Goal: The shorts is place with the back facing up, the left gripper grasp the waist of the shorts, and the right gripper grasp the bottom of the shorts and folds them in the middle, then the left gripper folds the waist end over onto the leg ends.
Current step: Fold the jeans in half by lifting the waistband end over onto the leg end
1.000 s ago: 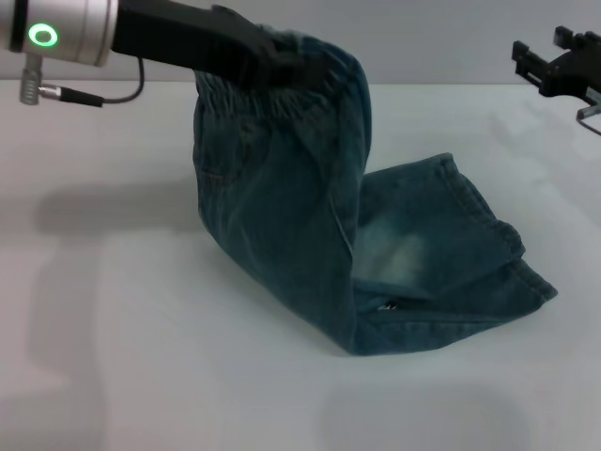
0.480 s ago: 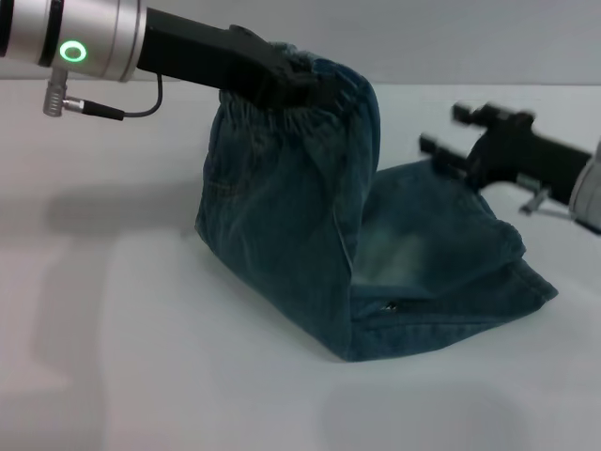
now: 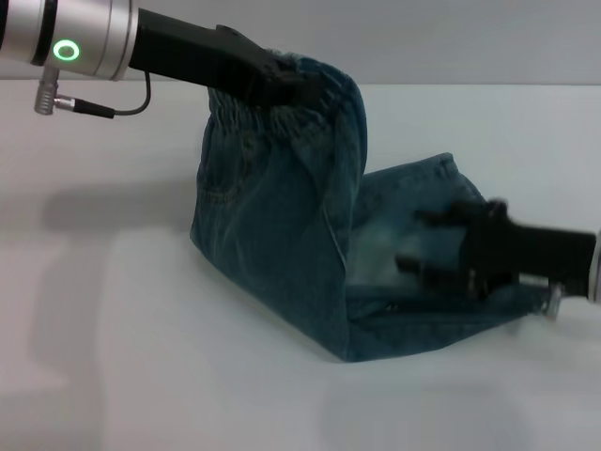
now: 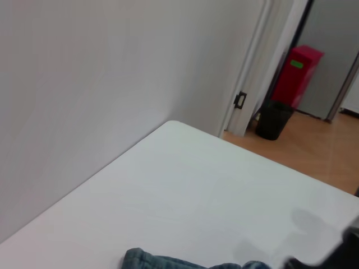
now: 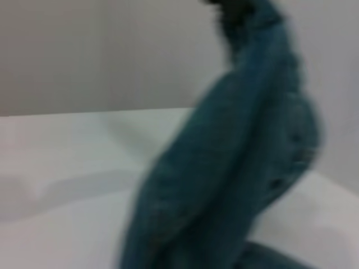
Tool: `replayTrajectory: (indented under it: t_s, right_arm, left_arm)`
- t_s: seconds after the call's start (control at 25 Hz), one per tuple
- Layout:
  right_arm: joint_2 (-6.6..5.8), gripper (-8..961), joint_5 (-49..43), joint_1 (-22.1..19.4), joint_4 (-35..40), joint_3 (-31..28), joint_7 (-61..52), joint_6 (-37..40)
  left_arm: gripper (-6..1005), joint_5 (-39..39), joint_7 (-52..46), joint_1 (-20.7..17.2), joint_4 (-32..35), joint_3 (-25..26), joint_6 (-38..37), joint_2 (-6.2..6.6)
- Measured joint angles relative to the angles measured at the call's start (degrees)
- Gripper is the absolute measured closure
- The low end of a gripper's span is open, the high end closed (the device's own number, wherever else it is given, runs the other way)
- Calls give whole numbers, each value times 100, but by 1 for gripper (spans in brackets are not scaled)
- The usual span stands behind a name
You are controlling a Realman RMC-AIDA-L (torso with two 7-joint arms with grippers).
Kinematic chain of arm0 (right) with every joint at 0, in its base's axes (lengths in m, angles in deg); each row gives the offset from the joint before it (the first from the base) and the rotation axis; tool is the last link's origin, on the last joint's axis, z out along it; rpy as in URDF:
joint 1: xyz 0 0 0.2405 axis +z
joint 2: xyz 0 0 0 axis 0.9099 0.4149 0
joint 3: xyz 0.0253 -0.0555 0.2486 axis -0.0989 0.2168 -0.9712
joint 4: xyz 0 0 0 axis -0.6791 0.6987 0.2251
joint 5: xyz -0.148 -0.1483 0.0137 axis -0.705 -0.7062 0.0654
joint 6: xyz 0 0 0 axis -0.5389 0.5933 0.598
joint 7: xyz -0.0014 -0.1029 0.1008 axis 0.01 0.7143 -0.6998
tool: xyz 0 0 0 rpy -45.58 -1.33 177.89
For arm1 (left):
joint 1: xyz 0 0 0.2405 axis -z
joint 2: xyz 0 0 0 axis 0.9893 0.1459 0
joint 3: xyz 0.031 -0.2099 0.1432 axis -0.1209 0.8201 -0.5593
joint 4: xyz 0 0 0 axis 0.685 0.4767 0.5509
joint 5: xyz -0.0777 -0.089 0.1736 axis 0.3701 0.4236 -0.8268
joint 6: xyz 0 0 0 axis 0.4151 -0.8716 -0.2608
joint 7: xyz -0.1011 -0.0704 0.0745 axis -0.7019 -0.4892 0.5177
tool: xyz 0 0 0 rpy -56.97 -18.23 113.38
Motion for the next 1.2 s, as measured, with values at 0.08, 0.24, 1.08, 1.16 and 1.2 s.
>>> replayTrajectory:
  t_s: [0.08,0.24,1.08,1.16,1.2]
  right_arm:
    - [1,335,-271,21,41,-1,-163,332]
    - [1,335,-477,66,83,95,-300,662]
    - [45,337,-458,971,-183,844,-525,676]
    - [45,337,-431,1016,-184,839,-529,663]
    - [45,337,-407,1037,-174,842,-534,650]
  left_arm:
    - [956,-27,-10,11,0,5,20,-2]
    - [956,-36,-14,30,0,7,41,-12]
    - [957,9,-27,50,0,-59,116,-52]
    - [957,14,-27,39,0,-63,114,-52]
    - [957,15,-27,36,0,-63,111,-52]
